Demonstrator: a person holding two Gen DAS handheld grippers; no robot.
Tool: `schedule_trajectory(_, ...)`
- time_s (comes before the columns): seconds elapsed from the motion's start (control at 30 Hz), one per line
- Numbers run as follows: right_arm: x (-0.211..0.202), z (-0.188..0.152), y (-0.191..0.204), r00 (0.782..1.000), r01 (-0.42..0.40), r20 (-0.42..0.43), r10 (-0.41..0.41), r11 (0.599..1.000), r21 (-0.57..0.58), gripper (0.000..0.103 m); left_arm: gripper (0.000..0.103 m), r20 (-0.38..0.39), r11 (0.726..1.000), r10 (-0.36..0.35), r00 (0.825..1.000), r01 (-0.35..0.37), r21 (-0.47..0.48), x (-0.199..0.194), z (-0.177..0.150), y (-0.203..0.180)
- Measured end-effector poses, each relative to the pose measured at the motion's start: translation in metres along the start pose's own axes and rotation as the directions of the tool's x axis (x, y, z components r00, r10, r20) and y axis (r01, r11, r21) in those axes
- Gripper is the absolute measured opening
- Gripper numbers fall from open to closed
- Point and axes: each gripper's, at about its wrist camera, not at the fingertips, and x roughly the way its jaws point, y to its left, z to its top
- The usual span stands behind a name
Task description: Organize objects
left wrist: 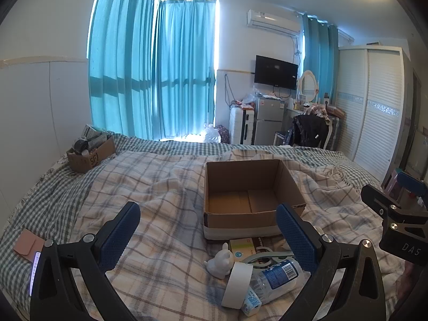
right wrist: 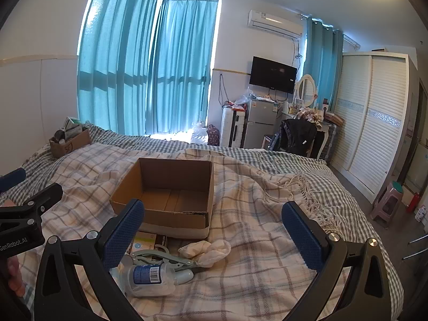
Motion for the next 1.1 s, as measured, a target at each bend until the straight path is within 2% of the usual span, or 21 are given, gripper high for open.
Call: schedule_trajectory(1.1,0.0061,-0.0059,-0.0027,1.000,-0.006,-0.028,0.007,1.000,0.007,0.103,0.103,-0.048,0.999,-0.038,0.998,0.038,-0.007,0.0090,-0.0065,0.0031)
